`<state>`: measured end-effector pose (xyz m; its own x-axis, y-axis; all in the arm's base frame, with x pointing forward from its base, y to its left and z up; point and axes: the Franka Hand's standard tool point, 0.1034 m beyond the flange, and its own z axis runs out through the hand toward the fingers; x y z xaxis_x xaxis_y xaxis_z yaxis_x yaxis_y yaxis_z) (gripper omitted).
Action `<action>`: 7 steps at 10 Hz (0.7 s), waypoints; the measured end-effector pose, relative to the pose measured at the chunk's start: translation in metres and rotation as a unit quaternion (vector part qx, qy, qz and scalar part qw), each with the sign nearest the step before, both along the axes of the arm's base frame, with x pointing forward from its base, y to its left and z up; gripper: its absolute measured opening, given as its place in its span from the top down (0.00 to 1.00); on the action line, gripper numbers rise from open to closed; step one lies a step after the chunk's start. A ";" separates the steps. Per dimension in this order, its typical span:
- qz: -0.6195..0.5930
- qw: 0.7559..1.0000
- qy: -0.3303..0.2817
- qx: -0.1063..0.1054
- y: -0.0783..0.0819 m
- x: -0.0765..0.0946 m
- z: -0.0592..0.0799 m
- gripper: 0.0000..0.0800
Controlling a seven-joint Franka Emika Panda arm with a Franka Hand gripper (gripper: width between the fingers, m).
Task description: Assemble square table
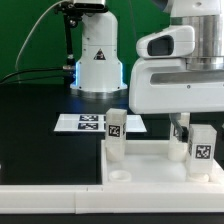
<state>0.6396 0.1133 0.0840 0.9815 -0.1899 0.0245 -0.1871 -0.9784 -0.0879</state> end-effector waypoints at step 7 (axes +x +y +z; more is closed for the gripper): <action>-0.394 0.919 0.023 0.013 0.000 0.000 -0.002 0.64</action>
Offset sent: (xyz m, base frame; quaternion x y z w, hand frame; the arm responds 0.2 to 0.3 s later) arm 0.0000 0.0000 0.0000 0.0000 0.0000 0.1296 0.9916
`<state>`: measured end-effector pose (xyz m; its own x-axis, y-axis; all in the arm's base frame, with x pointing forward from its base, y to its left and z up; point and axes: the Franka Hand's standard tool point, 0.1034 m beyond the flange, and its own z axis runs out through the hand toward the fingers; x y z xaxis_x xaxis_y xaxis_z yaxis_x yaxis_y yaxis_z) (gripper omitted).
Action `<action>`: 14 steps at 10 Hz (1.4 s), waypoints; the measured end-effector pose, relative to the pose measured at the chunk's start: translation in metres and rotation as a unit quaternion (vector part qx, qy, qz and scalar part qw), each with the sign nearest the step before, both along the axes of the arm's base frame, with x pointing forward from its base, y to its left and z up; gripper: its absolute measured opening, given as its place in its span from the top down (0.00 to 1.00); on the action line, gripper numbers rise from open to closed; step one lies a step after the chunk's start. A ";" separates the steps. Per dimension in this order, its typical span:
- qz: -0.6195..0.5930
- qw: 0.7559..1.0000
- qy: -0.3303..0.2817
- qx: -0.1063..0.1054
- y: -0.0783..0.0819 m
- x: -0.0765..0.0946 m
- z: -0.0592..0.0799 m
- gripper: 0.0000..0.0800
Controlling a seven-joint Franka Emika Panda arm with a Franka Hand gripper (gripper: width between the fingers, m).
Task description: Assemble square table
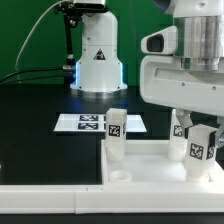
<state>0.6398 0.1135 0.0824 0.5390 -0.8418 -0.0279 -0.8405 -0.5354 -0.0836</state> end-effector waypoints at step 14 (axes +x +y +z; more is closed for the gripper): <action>0.272 0.962 -0.022 -0.031 0.009 -0.004 0.002 0.19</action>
Offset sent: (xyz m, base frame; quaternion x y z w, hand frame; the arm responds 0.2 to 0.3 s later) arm 0.0000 0.0000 0.0000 0.0000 0.0000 0.1296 0.9916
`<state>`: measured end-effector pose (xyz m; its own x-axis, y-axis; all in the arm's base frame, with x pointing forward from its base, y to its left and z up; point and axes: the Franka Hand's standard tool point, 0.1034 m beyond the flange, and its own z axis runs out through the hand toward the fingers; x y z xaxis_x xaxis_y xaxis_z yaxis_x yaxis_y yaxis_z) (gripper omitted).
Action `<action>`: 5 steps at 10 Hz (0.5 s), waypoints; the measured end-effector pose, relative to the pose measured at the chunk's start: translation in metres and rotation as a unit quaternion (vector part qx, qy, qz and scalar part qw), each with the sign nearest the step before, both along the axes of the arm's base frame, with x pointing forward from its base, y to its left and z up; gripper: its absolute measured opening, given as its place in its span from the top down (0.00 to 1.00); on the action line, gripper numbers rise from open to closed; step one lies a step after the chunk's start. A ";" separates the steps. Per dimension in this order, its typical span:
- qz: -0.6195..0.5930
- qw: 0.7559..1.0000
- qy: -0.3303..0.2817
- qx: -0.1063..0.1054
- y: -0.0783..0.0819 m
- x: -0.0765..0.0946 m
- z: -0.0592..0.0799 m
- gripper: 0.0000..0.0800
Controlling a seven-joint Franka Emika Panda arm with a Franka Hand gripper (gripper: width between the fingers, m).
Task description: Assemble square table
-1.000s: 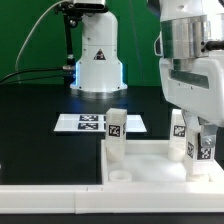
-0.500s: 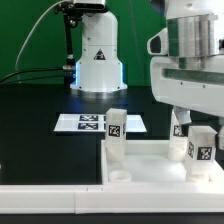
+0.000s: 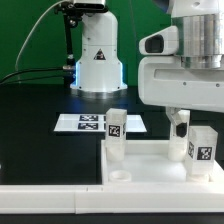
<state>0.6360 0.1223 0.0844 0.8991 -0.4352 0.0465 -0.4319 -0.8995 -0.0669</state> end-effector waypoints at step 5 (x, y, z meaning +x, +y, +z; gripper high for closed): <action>0.055 0.998 -0.011 -0.008 0.002 0.002 -0.003 0.52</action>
Offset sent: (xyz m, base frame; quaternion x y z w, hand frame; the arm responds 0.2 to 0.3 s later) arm 0.0000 0.0000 0.0000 0.0000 0.0000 0.0000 1.0000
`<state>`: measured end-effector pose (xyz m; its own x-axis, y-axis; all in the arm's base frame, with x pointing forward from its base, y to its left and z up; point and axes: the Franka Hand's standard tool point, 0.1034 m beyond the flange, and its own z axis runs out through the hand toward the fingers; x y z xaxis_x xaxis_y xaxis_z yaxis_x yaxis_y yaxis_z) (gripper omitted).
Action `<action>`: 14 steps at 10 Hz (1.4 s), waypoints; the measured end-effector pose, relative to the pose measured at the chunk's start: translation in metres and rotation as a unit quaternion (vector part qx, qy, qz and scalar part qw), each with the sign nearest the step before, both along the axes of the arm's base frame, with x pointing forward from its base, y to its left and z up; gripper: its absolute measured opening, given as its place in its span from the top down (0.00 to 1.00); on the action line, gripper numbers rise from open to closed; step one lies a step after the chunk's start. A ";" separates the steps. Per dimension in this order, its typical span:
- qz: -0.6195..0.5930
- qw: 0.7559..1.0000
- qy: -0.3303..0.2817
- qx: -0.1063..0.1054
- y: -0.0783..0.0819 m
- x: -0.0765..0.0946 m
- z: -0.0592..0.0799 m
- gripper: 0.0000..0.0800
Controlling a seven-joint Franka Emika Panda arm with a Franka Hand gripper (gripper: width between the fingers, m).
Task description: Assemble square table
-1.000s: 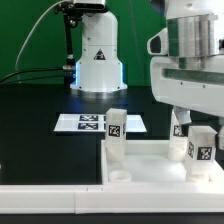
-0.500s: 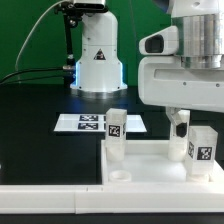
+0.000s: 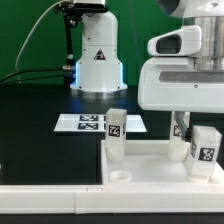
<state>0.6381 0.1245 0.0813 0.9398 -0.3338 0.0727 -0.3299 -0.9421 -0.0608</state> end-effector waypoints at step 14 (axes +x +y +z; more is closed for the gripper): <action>-0.369 0.925 0.023 0.087 -0.008 0.001 -0.004 0.32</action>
Offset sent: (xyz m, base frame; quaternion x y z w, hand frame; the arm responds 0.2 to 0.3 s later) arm -0.0074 -0.0163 -0.0023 -0.0296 0.0323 0.2665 0.9628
